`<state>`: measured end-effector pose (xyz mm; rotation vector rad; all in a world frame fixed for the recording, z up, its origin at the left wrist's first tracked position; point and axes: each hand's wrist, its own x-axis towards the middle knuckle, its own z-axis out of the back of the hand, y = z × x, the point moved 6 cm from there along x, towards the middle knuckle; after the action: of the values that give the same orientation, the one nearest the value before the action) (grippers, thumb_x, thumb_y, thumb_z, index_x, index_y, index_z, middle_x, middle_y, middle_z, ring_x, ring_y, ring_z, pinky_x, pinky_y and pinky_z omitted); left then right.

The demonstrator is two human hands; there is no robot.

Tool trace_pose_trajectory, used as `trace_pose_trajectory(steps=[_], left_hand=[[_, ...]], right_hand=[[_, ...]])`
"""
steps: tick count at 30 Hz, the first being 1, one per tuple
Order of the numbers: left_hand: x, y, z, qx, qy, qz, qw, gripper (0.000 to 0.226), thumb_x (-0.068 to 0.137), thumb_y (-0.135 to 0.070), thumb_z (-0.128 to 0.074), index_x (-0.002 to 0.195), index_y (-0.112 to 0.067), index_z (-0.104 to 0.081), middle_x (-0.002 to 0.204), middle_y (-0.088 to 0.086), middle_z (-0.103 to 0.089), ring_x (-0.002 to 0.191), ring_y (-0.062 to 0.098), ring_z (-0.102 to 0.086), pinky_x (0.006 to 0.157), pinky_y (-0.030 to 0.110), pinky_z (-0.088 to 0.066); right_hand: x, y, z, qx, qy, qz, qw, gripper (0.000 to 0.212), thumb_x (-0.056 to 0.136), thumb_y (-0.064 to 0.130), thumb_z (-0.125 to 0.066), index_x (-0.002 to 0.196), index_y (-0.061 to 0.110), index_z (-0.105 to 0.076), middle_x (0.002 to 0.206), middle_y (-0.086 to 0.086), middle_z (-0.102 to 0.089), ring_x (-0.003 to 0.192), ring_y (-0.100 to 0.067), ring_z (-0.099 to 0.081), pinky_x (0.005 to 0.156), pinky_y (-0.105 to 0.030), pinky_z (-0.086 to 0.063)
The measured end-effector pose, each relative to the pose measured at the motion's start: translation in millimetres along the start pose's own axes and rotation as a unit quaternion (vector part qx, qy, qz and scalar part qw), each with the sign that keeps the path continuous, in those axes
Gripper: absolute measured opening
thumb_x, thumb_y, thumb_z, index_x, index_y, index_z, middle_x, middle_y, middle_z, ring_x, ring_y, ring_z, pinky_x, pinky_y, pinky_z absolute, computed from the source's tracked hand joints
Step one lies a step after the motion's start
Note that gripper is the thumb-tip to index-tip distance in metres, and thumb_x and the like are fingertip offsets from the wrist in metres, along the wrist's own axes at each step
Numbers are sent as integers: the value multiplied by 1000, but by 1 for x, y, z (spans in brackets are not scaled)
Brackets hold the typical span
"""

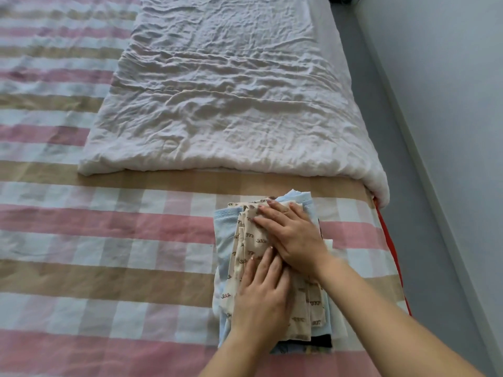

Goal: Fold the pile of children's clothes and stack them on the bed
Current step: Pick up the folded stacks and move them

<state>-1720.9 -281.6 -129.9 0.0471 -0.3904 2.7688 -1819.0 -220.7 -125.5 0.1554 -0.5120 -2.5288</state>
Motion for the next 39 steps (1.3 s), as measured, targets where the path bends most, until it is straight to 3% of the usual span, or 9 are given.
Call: trace_pose_trajectory(steps=[3,11,15,17,19,23,30,33,39], left_hand=[[-10,13,-25,14,29,-1,999,51,88,-41,-39,135,-24,-47,145,0,-41,137,19,-29,107,45,-23],[-8,19,-30,30,105,10,994,55,86,-44,-36,139,-28,-37,149,-2,-30,140,23,-19,107,48,-17],[-11,14,13,40,150,26,987,48,83,-44,-45,128,-31,-54,141,-7,-46,135,18,-36,111,56,-23],[-22,22,46,5,149,55,987,47,65,-47,-68,109,-32,-66,119,-11,-63,114,11,-58,92,37,-50],[-41,33,88,-44,151,89,984,49,55,-48,-78,100,-32,-68,106,-14,-66,99,5,-64,79,21,-53],[-94,72,160,-127,108,177,970,42,93,-34,-44,134,-25,-41,135,-9,-45,119,11,-44,95,24,-38],[-226,136,276,-143,94,259,950,45,98,-37,-36,141,-25,-32,140,-8,-43,121,10,-47,94,24,-40],[-289,163,309,-148,92,293,940,45,98,-37,-36,141,-26,-32,139,-8,-44,119,12,-49,96,27,-41],[-431,234,351,-182,71,356,914,46,96,-35,-41,140,-23,-34,139,-9,-43,123,8,-45,100,23,-36]], right_hand=[[6,-27,-30,-65,86,-6,994,50,99,43,-27,146,33,-16,155,10,-16,144,-9,-5,114,-31,7],[10,-35,-43,-83,133,-36,987,52,98,48,-16,146,35,-2,157,10,-6,144,-7,3,114,-35,10],[-2,-11,-10,-102,135,-84,982,48,98,42,-28,144,26,-28,156,3,-18,143,-15,-12,115,-40,-6],[-15,16,24,-63,49,-81,994,35,95,34,-43,126,22,-53,139,-1,-46,130,-20,-40,108,-39,-28],[-34,48,52,-20,0,-74,997,25,91,26,-53,113,21,-63,118,4,-62,109,-18,-58,89,-30,-44],[-70,114,84,-17,67,-72,995,29,95,34,-44,121,31,-56,118,15,-59,107,-6,-54,83,-19,-43],[-117,236,118,-22,135,-53,989,23,94,39,-45,112,35,-58,110,12,-63,100,-9,-58,77,-25,-43],[-122,289,120,-70,120,-20,990,11,81,36,-68,91,33,-69,88,13,-68,80,-9,-64,63,-28,-42],[-119,393,73,-38,196,-45,979,32,93,42,-47,125,39,-52,115,18,-61,102,3,-56,84,-13,-43]])
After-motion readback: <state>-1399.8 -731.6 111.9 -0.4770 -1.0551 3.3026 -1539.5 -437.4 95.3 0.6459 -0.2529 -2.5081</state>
